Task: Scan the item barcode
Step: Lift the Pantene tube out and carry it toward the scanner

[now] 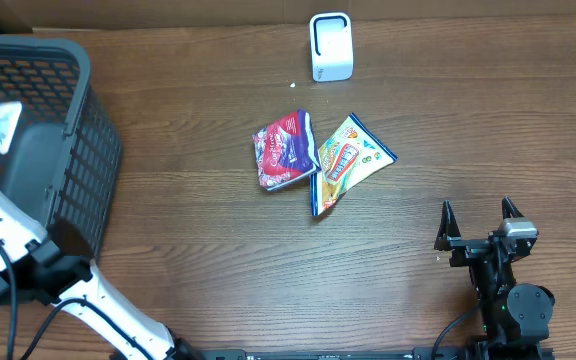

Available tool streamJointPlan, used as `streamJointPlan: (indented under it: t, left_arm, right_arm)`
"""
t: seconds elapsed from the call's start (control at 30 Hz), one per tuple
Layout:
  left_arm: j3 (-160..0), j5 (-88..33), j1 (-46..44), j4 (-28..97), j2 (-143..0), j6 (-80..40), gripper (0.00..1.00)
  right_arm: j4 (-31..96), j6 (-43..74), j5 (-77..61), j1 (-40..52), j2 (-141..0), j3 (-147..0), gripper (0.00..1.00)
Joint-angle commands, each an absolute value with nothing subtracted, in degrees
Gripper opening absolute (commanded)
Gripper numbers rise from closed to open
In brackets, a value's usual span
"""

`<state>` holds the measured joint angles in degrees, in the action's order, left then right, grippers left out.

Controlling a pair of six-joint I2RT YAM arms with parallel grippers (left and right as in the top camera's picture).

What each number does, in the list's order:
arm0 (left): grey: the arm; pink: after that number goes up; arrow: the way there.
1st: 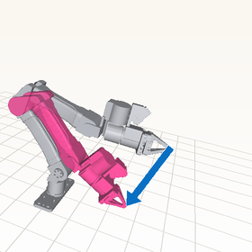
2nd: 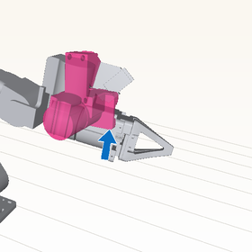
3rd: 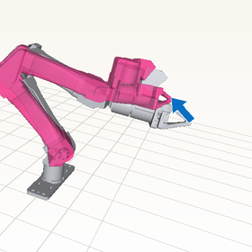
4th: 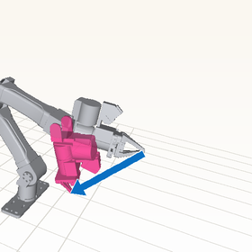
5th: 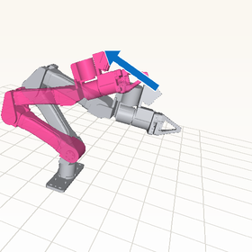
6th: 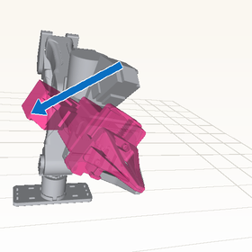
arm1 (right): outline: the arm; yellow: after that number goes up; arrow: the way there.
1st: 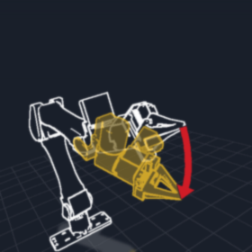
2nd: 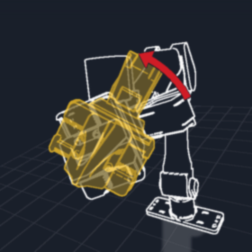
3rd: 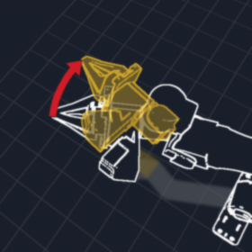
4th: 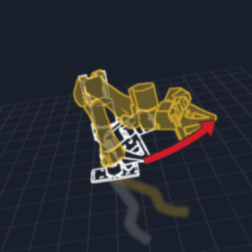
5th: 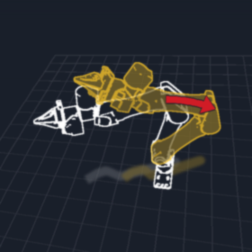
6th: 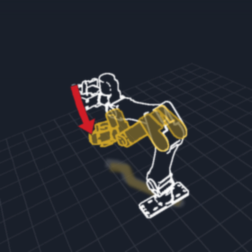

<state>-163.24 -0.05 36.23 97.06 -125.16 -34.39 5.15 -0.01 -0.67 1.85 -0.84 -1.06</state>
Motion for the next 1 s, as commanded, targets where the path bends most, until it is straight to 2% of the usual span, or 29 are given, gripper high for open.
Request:
streamJointPlan:
  t: [0.0, 0.17, 0.33, 0.6, 0.97]
  left_arm:
    - [-170.17, -6.79, 30.24, 96.79, -120.46, -29.43, 0.04]
    - [-171.22, -10.57, 19.77, 96.79, -117.16, -28.21, 0.04]
    - [-169.75, -10.28, 5.34, 96.79, -117.38, -27.77, 0.04]
    - [-158.54, -5.3, -16.25, 96.79, -122.06, -27.59, 0.04]
    - [-148.97, 0.4, -30.37, 96.18, -135.63, -27.64, 0.04]
  right_arm:
    - [4.8, -0.27, -0.69, 1.54, -0.16, -0.45, 1.0]
    - [4.8, -0.25, -0.69, 1.54, -0.16, -0.45, 1.0]
    - [4.8, -0.27, -0.69, 1.54, -0.16, -0.45, 1.0]
    - [4.8, -0.27, -0.69, 1.54, -0.16, -0.47, 1.0]
    - [4.8, -0.25, -0.69, 1.54, -0.16, -0.45, 1.0]
